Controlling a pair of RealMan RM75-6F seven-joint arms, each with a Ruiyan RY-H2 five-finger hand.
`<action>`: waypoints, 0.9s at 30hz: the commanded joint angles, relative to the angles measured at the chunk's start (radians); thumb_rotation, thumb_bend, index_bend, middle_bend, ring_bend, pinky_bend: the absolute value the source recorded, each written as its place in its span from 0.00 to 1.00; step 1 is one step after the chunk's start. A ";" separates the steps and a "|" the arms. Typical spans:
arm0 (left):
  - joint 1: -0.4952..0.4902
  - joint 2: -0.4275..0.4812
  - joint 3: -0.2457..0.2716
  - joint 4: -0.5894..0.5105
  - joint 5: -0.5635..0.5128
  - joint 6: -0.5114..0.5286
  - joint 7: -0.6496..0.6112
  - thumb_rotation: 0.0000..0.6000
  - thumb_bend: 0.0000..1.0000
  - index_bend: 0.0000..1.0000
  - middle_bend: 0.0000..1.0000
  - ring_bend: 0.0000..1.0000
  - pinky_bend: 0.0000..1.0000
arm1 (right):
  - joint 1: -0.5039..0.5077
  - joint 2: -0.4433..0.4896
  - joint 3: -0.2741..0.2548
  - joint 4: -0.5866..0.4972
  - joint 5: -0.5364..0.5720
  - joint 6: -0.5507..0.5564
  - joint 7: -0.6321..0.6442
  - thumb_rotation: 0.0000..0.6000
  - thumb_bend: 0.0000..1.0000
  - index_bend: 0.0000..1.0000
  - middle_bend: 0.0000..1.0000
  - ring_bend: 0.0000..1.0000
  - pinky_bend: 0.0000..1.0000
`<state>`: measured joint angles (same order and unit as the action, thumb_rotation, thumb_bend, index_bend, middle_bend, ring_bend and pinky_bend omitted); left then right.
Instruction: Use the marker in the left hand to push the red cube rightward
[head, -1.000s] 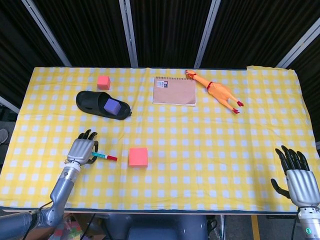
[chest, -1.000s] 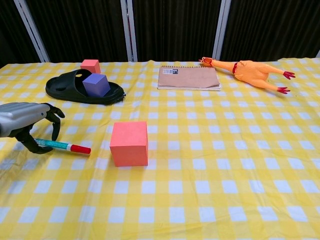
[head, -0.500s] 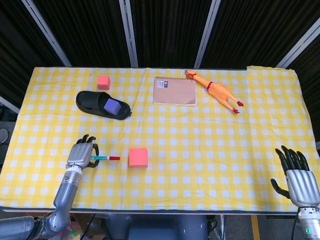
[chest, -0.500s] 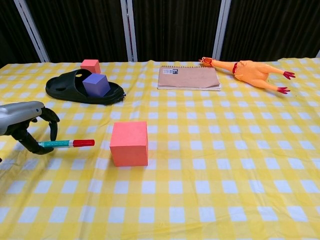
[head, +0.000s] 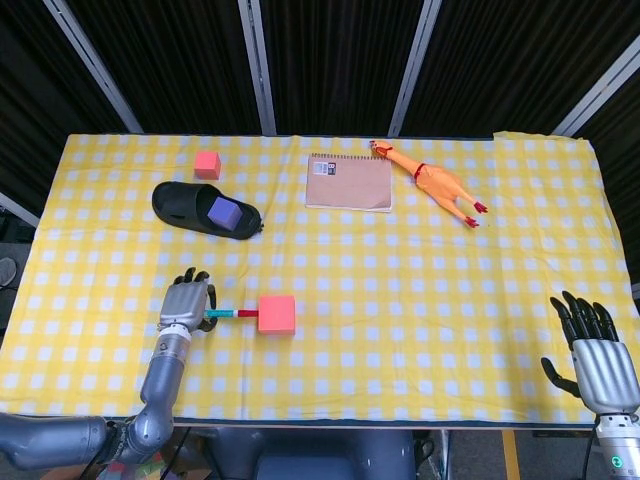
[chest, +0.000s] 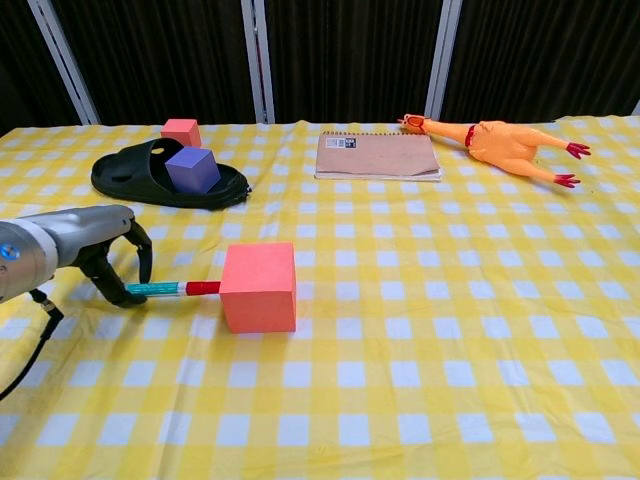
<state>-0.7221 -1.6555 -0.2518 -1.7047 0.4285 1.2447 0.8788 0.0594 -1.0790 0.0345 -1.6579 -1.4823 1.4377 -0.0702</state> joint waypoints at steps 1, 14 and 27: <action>-0.051 -0.047 -0.031 0.018 -0.064 0.019 0.049 1.00 0.51 0.62 0.13 0.02 0.14 | 0.000 0.001 0.000 -0.001 0.000 0.000 0.003 1.00 0.38 0.00 0.00 0.00 0.00; -0.143 -0.143 -0.078 0.048 -0.108 0.045 0.084 1.00 0.51 0.62 0.13 0.02 0.14 | 0.001 0.001 0.001 0.000 0.000 0.000 0.005 1.00 0.38 0.00 0.00 0.00 0.00; -0.172 -0.127 -0.071 0.028 -0.173 0.069 0.145 1.00 0.51 0.62 0.13 0.02 0.14 | 0.000 0.003 0.002 0.001 0.000 0.002 0.017 1.00 0.38 0.00 0.00 0.00 0.00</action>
<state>-0.8939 -1.7876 -0.3243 -1.6722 0.2588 1.3112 1.0200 0.0590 -1.0763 0.0367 -1.6568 -1.4825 1.4401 -0.0526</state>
